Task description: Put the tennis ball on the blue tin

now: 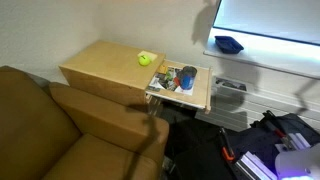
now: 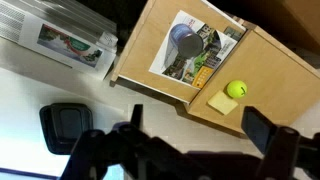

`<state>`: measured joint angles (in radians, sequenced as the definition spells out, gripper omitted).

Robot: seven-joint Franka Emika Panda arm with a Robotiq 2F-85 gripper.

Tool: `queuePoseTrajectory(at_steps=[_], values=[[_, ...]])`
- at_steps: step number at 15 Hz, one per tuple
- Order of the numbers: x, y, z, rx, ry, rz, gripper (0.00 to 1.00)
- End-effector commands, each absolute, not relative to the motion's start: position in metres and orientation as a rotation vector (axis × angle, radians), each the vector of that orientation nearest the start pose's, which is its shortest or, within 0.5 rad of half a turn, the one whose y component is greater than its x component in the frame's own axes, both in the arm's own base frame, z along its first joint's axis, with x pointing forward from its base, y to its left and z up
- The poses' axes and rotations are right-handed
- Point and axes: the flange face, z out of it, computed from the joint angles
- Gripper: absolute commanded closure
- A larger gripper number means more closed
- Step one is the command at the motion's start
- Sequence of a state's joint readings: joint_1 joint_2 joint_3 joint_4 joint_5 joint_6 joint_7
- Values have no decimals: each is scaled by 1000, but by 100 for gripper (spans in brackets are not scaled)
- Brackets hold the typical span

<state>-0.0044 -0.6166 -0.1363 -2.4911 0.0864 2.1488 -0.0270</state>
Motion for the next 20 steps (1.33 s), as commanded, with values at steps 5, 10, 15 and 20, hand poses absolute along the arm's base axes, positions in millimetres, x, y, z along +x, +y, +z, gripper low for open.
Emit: queuePoseTrajectory(at_steps=[5,10,15,20], values=[[401,-13,454,-3048,117,-168,0],[397,110,382,-3143,-284,80,0],[387,178,366,-3157,-439,105,0],[410,187,346,-3163,-398,93,0]])
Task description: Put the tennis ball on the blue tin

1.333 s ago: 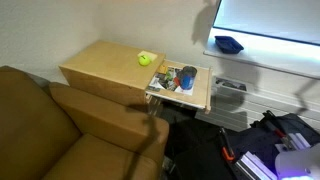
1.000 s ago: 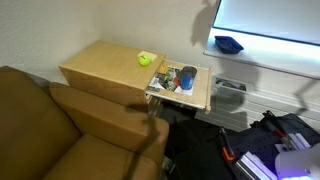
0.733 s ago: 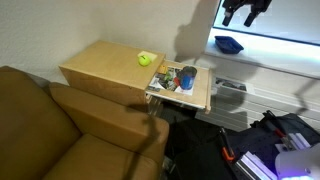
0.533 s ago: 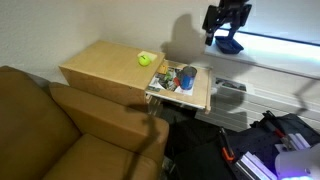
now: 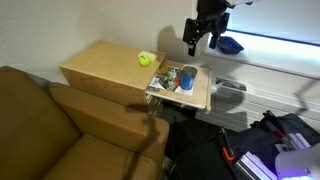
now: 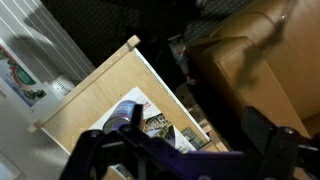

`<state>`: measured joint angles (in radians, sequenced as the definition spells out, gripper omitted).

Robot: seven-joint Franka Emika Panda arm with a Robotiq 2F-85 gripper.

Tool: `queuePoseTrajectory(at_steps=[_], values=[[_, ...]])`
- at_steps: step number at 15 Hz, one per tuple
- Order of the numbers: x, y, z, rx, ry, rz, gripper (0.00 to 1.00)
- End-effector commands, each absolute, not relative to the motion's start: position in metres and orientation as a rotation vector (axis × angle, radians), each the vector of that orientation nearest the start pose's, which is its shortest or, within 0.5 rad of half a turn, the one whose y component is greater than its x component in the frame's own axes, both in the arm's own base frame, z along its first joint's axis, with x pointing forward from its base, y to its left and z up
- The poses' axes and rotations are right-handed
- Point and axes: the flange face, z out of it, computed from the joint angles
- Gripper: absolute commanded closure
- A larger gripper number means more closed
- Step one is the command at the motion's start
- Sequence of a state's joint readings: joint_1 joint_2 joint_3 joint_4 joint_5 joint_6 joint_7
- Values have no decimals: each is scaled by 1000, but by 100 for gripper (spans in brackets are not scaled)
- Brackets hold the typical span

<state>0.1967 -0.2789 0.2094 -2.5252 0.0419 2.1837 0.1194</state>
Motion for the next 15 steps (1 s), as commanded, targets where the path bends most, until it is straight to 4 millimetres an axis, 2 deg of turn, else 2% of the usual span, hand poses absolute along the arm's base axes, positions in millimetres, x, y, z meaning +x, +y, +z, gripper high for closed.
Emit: queuePoseTrajectory(at_steps=[1,5,7,9,10,11,13,14,15], values=[[418,198,339,-3156,-405,68,0],[467,258,321,-3134,-349,-148,0],[502,275,314,-3185,-296,-263,0],[523,288,310,-3217,-165,-238,0],[522,291,317,-3184,-159,-197,0],[509,282,312,-3184,-202,-241,0],[520,289,311,-3176,-181,-223,0],[516,284,301,-3195,-218,-159,0],[521,281,289,-3222,-168,-155,0]])
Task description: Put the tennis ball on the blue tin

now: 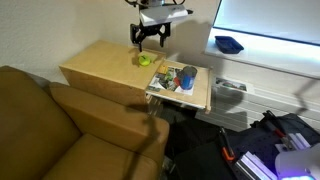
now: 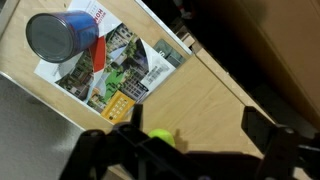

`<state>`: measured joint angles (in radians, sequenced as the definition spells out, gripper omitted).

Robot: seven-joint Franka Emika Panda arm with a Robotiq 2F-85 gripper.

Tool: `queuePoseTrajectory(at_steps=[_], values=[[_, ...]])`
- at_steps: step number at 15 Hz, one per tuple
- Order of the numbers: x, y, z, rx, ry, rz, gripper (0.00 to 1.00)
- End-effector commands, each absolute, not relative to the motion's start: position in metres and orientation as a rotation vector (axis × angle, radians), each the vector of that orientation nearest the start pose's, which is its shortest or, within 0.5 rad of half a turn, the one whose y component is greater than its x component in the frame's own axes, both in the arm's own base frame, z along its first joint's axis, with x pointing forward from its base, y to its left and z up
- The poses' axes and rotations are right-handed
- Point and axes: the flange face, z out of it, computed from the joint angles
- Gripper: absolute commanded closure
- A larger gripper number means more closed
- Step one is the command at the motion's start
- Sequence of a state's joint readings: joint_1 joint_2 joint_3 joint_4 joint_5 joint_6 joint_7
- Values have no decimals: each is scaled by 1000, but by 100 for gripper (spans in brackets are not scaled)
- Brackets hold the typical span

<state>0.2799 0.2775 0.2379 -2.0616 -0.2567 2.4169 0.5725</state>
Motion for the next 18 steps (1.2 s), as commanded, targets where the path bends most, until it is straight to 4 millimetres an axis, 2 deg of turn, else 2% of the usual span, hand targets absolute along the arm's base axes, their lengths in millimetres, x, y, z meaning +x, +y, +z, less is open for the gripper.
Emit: queuePoseTrajectory(at_steps=[1,2,3,4,9,10,11,14,16,18], values=[[530,276,276,-3224,-52,-157,0],[540,273,266,-3199,67,-146,0],[571,277,254,-3173,161,-126,0],[580,276,249,-3146,243,-119,0],[658,288,224,-2999,638,-261,0],[666,292,222,-2981,714,-246,0],[644,280,231,-3021,602,-226,0],[662,291,218,-2990,682,-250,0],[669,287,201,-2988,762,-222,0],[676,283,190,-2904,913,-181,0]])
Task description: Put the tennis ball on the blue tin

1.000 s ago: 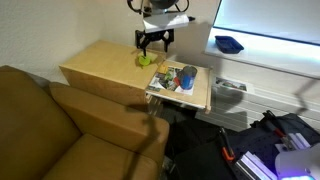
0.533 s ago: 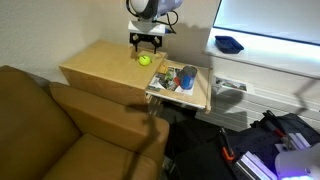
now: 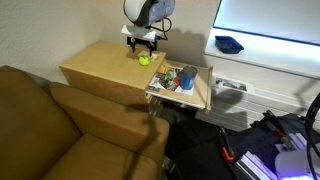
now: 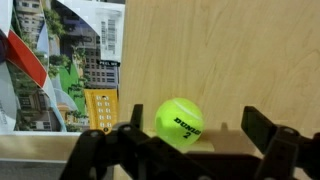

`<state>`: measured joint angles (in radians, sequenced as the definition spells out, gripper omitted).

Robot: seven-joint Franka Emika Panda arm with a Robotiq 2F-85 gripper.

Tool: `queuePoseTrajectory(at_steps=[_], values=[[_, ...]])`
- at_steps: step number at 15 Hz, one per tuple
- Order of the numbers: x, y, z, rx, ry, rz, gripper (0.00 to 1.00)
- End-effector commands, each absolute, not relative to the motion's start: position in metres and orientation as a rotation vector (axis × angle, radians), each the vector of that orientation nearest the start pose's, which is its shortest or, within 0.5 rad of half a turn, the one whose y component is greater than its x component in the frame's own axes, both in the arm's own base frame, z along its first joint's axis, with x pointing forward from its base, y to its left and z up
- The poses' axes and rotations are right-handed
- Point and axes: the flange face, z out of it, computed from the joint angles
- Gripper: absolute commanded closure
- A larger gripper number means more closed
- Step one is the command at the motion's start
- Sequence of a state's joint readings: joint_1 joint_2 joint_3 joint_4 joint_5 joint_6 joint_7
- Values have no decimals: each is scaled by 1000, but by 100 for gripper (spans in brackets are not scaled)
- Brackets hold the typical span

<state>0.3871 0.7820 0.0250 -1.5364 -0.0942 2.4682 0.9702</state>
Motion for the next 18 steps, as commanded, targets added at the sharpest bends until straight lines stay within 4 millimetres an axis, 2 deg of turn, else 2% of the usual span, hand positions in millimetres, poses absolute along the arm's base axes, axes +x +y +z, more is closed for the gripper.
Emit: queuePoseTrajectory(at_steps=[1,7,8,12,18], values=[[681,282,186,-2850,1002,-171,0],[705,269,163,-2678,1378,-245,0],[695,269,169,-2727,1294,-210,0],[696,270,166,-2724,1307,-212,0],[709,262,149,-2657,1411,-275,0]])
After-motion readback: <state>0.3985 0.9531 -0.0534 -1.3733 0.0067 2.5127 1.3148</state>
